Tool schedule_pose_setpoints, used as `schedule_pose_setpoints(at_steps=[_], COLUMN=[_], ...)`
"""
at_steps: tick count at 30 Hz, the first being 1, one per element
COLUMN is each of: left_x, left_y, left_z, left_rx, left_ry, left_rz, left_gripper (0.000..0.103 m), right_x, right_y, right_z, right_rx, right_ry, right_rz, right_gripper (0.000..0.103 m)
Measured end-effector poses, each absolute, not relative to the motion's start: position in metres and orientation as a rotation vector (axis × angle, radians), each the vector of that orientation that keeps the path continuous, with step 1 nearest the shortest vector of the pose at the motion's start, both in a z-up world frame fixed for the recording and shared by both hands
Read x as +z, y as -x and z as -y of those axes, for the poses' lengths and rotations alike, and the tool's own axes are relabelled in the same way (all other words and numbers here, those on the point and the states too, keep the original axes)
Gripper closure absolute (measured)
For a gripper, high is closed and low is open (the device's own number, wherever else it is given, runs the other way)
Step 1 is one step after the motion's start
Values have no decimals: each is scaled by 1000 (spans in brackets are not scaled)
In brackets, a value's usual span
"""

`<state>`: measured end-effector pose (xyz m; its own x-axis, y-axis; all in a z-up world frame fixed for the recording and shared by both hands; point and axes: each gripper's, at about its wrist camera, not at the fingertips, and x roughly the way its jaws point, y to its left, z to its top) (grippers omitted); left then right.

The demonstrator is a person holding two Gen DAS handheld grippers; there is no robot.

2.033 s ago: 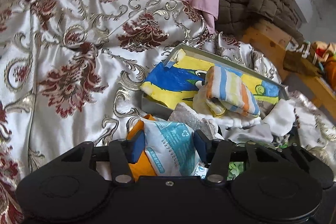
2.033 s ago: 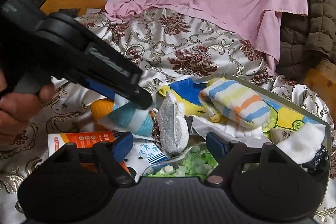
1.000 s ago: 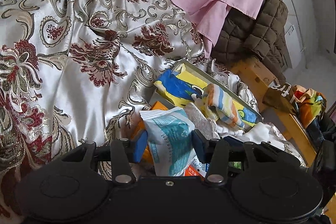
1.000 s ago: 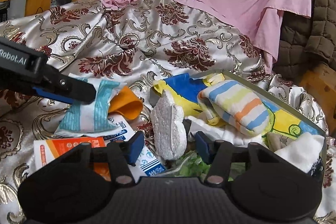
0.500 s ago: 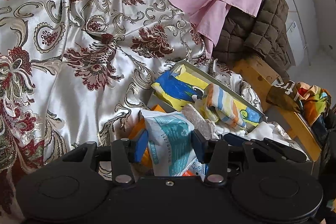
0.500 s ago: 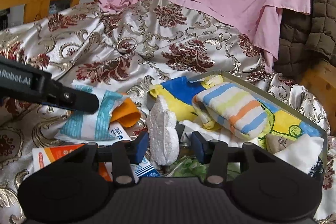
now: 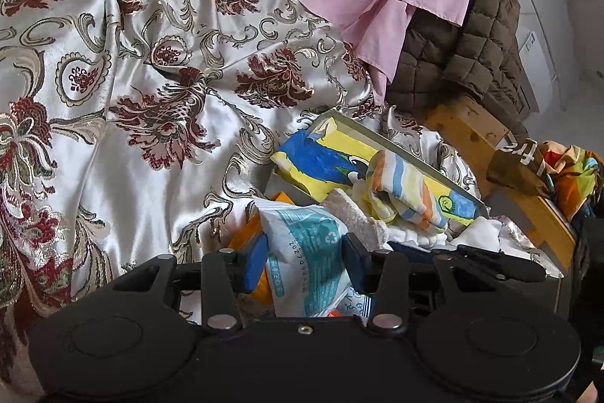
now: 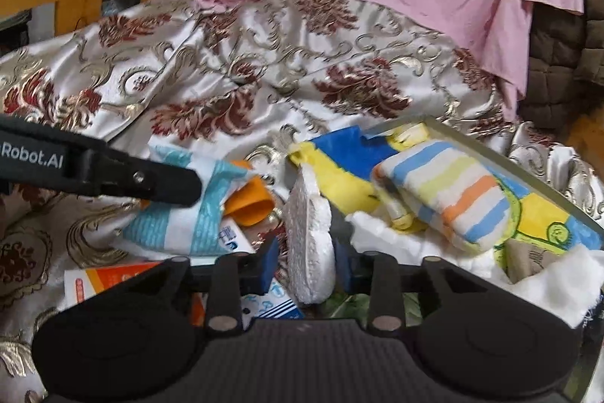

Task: Organize soft objects
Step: 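Lift the blue-white packet and white sponge over the tray with both grippers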

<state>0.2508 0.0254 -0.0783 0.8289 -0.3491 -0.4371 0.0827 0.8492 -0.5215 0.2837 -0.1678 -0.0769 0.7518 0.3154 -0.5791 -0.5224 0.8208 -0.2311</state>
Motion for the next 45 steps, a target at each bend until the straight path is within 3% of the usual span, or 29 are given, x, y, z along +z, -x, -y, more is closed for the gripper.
schedule_pose_setpoints(at_steps=[3, 5, 11, 20, 36, 45], left_x=[-79, -79, -78, -64, -33, 13], left_y=[-252, -252, -250, -246, -255, -317], left_z=[-24, -24, -22, -16, -6, 68], left_rx=[-240, -240, -213, -207, -219, -329], left_ry=[507, 505, 500, 502, 572, 485], left_rz=[-550, -549, -534, -491, -415, -356], left_gripper=[58, 58, 62, 64, 64, 63], right_x=[-79, -79, -79, -70, -24, -9], right_y=[-285, -287, -285, -282, -273, -295], right_z=[168, 169, 169, 181, 221, 293], right_rx=[481, 480, 464, 484, 427, 260], right_ry=[391, 384, 379, 297, 167, 8], right_rz=[-574, -583, -568, -543, -326, -281], right_gripper=[74, 84, 88, 88, 88, 88])
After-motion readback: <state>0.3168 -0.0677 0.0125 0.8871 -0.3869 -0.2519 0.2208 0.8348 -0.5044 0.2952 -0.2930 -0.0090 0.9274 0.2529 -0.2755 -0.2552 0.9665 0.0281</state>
